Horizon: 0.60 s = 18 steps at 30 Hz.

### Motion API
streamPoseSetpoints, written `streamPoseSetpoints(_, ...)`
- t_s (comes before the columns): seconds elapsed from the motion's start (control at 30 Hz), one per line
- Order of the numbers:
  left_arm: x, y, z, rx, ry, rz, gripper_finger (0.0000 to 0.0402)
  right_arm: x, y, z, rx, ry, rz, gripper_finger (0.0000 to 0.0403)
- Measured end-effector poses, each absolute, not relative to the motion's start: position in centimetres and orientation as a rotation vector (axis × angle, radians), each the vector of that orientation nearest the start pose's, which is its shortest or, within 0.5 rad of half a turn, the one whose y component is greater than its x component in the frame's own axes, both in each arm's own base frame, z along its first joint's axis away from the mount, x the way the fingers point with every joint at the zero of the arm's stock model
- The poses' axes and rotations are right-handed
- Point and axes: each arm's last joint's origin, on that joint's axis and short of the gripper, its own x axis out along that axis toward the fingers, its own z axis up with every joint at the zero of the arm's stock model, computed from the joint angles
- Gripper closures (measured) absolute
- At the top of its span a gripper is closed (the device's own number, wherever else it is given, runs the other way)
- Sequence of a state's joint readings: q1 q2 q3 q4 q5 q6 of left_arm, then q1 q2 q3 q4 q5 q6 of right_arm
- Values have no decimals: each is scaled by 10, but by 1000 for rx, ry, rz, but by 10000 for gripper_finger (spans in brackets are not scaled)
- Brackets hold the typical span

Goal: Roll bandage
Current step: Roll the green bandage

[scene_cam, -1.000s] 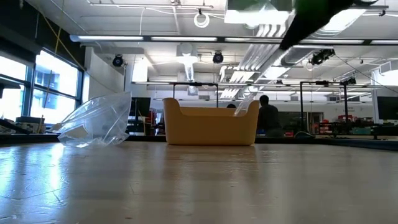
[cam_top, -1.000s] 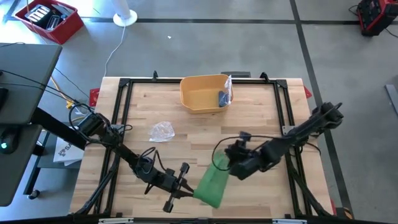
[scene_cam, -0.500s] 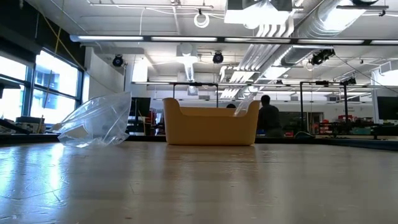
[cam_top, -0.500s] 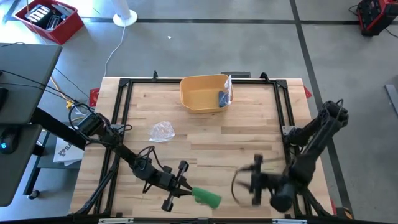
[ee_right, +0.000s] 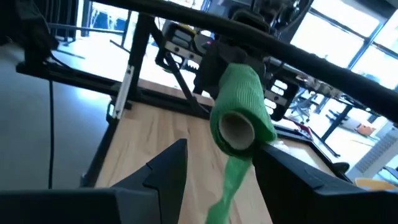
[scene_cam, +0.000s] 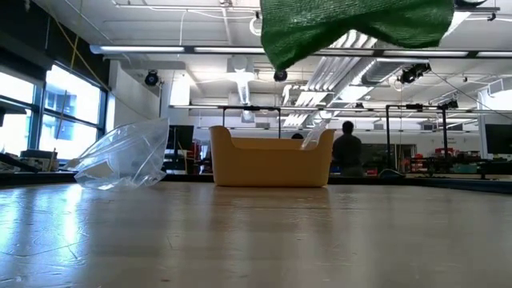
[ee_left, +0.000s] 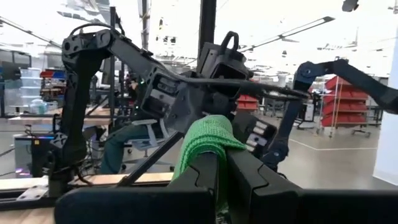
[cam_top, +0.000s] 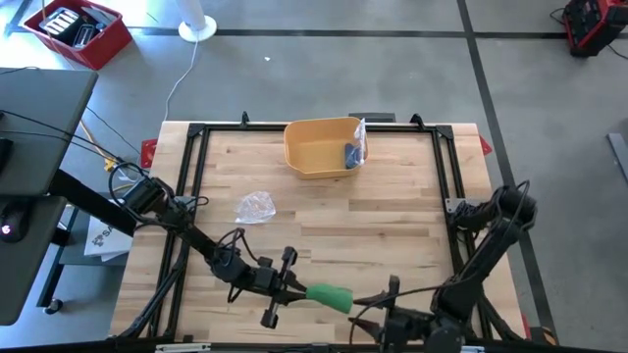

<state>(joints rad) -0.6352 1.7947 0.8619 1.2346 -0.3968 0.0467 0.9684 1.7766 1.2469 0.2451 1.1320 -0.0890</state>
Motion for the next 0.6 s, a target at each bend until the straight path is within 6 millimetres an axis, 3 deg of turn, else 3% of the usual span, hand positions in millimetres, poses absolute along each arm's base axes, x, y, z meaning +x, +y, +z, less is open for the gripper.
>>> streamPoseSetpoints(0.37,300,-203,229,-102,-275,-165,397,231,322,278,-353,135,-241,229)
streamPoseSetpoints(0.6,299,-202,232,-106,-304,-159,397,239,313,273,-291,153,-279,229)
